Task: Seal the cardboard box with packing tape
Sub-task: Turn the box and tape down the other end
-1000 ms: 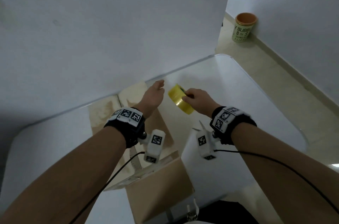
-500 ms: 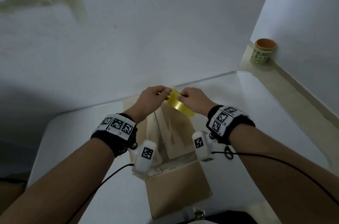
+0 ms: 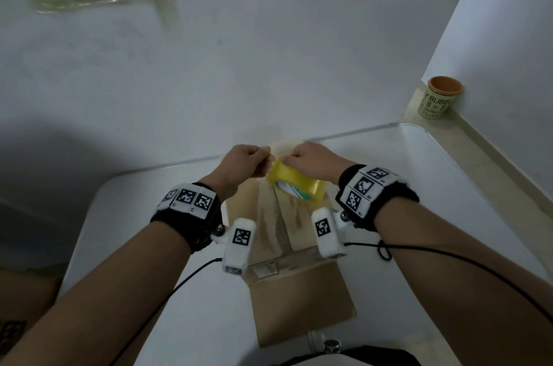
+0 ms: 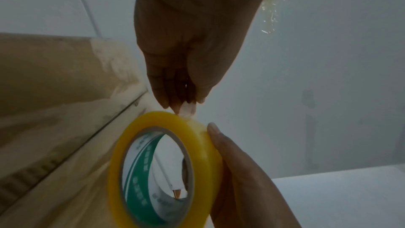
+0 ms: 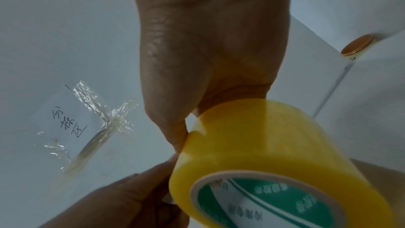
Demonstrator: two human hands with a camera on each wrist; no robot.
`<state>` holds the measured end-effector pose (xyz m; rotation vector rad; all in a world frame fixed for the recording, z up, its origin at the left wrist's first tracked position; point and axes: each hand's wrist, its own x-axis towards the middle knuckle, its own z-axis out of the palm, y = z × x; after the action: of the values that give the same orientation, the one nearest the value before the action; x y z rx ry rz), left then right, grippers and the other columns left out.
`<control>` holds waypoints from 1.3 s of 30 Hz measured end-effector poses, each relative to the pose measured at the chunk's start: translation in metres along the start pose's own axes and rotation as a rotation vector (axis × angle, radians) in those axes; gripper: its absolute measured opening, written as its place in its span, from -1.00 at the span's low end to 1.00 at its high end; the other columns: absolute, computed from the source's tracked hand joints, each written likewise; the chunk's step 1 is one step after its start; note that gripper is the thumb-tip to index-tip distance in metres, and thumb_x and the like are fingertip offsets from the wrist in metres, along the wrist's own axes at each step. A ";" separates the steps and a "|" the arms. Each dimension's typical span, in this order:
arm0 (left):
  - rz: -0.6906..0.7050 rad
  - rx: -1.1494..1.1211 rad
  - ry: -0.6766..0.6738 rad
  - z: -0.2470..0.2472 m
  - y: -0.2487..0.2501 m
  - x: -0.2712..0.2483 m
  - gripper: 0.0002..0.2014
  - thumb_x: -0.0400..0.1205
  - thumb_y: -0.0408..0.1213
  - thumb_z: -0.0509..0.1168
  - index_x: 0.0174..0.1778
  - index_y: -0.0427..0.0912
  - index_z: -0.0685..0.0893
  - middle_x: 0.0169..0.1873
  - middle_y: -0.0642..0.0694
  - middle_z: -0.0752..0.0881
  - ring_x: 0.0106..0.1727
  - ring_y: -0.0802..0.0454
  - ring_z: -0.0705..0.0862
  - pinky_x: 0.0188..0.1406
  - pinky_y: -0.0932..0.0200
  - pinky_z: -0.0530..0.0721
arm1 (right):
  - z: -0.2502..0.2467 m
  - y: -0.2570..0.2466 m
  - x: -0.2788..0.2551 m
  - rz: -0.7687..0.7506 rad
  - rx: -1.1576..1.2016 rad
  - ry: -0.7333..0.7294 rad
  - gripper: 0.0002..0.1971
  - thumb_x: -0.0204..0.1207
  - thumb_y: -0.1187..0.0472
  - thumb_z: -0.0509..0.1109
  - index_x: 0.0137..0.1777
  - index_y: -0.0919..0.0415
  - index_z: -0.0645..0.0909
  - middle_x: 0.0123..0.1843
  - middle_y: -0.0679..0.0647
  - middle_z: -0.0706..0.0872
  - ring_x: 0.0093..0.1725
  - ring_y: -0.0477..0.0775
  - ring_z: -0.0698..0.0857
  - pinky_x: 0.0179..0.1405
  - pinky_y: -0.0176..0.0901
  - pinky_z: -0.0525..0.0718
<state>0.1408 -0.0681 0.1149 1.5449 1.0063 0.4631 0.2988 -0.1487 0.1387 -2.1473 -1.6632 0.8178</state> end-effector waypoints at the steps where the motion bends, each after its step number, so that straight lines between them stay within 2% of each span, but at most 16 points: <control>1: -0.029 -0.035 -0.017 -0.002 -0.003 -0.003 -0.63 0.74 -0.12 0.19 -0.07 -0.36 0.75 -0.32 -0.14 0.72 -0.31 0.07 0.67 -0.18 0.24 0.71 | 0.002 -0.001 -0.001 0.008 0.008 -0.007 -0.56 0.66 -0.08 0.17 -0.38 0.17 0.45 -0.34 0.06 0.53 -0.29 0.03 0.50 -0.38 -0.15 0.36; 5: -0.114 -0.161 -0.099 -0.010 -0.015 -0.013 -0.55 0.71 0.02 0.21 0.01 -0.36 0.73 -0.25 -0.16 0.72 -0.23 0.04 0.67 -0.04 0.16 0.70 | 0.011 -0.004 -0.006 0.017 -0.002 -0.054 -0.54 0.66 -0.11 0.14 -0.35 0.19 0.51 -0.27 0.09 0.60 -0.19 0.09 0.57 -0.35 -0.17 0.38; 7: -0.134 -0.164 -0.141 -0.013 -0.021 -0.016 -0.72 0.68 -0.14 0.32 0.00 -0.33 0.74 -0.25 -0.15 0.70 -0.22 0.05 0.64 -0.05 0.20 0.67 | 0.014 -0.006 -0.007 0.024 -0.013 -0.089 -0.55 0.67 -0.11 0.13 -0.23 0.24 0.56 -0.20 0.13 0.62 -0.15 0.11 0.58 -0.33 -0.15 0.39; 9: -0.150 -0.189 -0.127 -0.015 -0.025 -0.020 -0.87 0.66 -0.32 0.34 -0.03 -0.31 0.75 -0.31 -0.10 0.72 -0.28 0.09 0.65 -0.11 0.26 0.69 | 0.018 -0.008 -0.009 0.033 -0.005 -0.121 -0.55 0.66 -0.13 0.14 -0.31 0.19 0.49 -0.25 0.09 0.58 -0.21 0.08 0.55 -0.37 -0.17 0.37; 12: -0.170 -0.235 -0.094 -0.017 -0.030 -0.026 -0.89 0.64 -0.36 0.37 -0.18 -0.24 0.77 -0.40 -0.06 0.73 -0.35 0.13 0.66 -0.21 0.32 0.71 | 0.019 -0.013 -0.013 0.080 0.083 -0.196 -0.59 0.60 -0.15 0.25 -0.39 0.08 0.38 -0.35 -0.01 0.47 -0.31 0.01 0.50 -0.38 -0.20 0.35; 14: -0.182 -0.245 -0.081 -0.020 -0.038 -0.031 -0.90 0.62 -0.34 0.38 -0.18 -0.26 0.76 -0.42 -0.06 0.73 -0.35 0.12 0.66 -0.23 0.33 0.71 | 0.017 -0.015 -0.016 0.126 0.175 -0.278 -0.71 0.55 -0.08 0.35 -0.22 0.14 0.53 -0.19 0.04 0.58 -0.12 0.10 0.61 -0.21 -0.16 0.49; 16: -0.182 -0.251 -0.058 -0.022 -0.049 -0.038 -0.90 0.62 -0.34 0.39 -0.17 -0.28 0.75 -0.43 -0.06 0.72 -0.34 0.10 0.64 -0.23 0.32 0.71 | 0.015 -0.019 -0.021 0.146 0.215 -0.350 -0.63 0.52 -0.07 0.39 0.11 0.24 0.61 0.06 0.13 0.66 0.10 0.19 0.66 0.05 -0.04 0.58; 17: -0.177 -0.258 -0.049 -0.022 -0.055 -0.041 -0.89 0.62 -0.34 0.38 -0.19 -0.28 0.75 -0.43 -0.06 0.72 -0.34 0.09 0.63 -0.23 0.31 0.71 | 0.015 -0.021 -0.022 0.140 0.204 -0.369 -0.58 0.51 -0.10 0.39 0.15 0.24 0.61 0.08 0.13 0.67 0.10 0.19 0.67 0.07 -0.03 0.58; 22: -0.143 -0.261 -0.040 -0.016 -0.075 -0.058 -0.85 0.62 -0.35 0.38 -0.25 -0.30 0.72 -0.37 -0.15 0.68 -0.33 0.06 0.61 -0.23 0.30 0.69 | 0.021 -0.034 -0.027 0.083 -0.098 -0.415 -0.58 0.45 -0.25 0.38 -0.34 0.10 0.49 -0.30 0.00 0.56 -0.29 0.04 0.55 -0.23 -0.13 0.44; 25: -0.132 -0.275 -0.001 -0.012 -0.081 -0.063 -0.86 0.62 -0.36 0.37 -0.19 -0.38 0.72 -0.31 -0.19 0.67 -0.30 0.05 0.63 -0.19 0.28 0.70 | 0.024 -0.039 -0.032 0.077 -0.203 -0.381 -0.55 0.47 -0.25 0.36 -0.35 0.13 0.47 -0.29 0.03 0.56 -0.32 0.03 0.51 -0.27 -0.13 0.41; 28: -0.096 -0.303 0.067 -0.022 -0.080 -0.067 -0.83 0.62 -0.34 0.38 -0.24 -0.35 0.66 -0.31 -0.17 0.65 -0.24 0.05 0.64 -0.15 0.31 0.71 | 0.025 -0.030 -0.041 0.100 -0.337 -0.301 -0.51 0.50 -0.28 0.31 -0.07 0.21 0.59 -0.07 0.10 0.66 -0.11 0.10 0.63 -0.13 -0.10 0.53; 30: -0.068 -0.290 0.033 -0.031 -0.077 -0.070 -0.82 0.63 -0.31 0.37 -0.20 -0.35 0.65 -0.28 -0.18 0.64 -0.20 0.03 0.62 -0.06 0.29 0.70 | 0.026 -0.021 -0.048 0.154 -0.375 -0.230 -0.36 0.48 -0.32 0.29 0.24 0.26 0.59 0.18 0.15 0.69 0.11 0.15 0.66 0.07 -0.07 0.60; 31: -0.066 -0.268 0.002 -0.034 -0.076 -0.071 -0.82 0.64 -0.29 0.36 -0.19 -0.35 0.65 -0.27 -0.18 0.64 -0.19 0.03 0.61 -0.04 0.28 0.69 | 0.025 -0.018 -0.049 0.176 -0.367 -0.226 -0.31 0.47 -0.35 0.29 0.30 0.27 0.57 0.24 0.16 0.68 0.13 0.15 0.65 0.10 -0.06 0.60; 34: -0.128 -0.215 -0.071 -0.037 -0.076 -0.075 -0.83 0.64 -0.25 0.37 -0.22 -0.24 0.65 -0.31 -0.09 0.63 -0.25 0.07 0.58 -0.10 0.28 0.64 | 0.024 -0.019 -0.053 0.231 -0.299 -0.315 -0.22 0.45 -0.41 0.24 0.35 0.29 0.55 0.35 0.20 0.63 0.07 0.14 0.58 0.06 -0.08 0.52; 37: -0.218 -0.269 -0.097 -0.037 -0.085 -0.080 -0.87 0.63 -0.25 0.38 -0.19 -0.21 0.66 -0.33 -0.05 0.64 -0.28 0.10 0.60 -0.10 0.26 0.63 | 0.023 -0.022 -0.059 0.306 -0.112 -0.413 -0.29 0.52 -0.30 0.27 0.51 0.20 0.42 0.56 0.15 0.43 0.45 0.21 0.47 0.40 0.04 0.44; 39: -0.273 -0.307 -0.090 -0.037 -0.093 -0.085 -0.93 0.63 -0.32 0.37 -0.15 -0.21 0.68 -0.31 -0.06 0.66 -0.28 0.09 0.62 -0.09 0.24 0.65 | 0.026 -0.020 -0.064 0.332 0.048 -0.537 -0.48 0.61 -0.08 0.27 0.48 0.17 0.42 0.58 0.16 0.40 0.53 0.24 0.40 0.54 0.14 0.34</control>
<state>0.0348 -0.1183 0.0571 1.1264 1.0066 0.3348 0.2566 -0.2063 0.1454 -2.3401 -1.4869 1.6314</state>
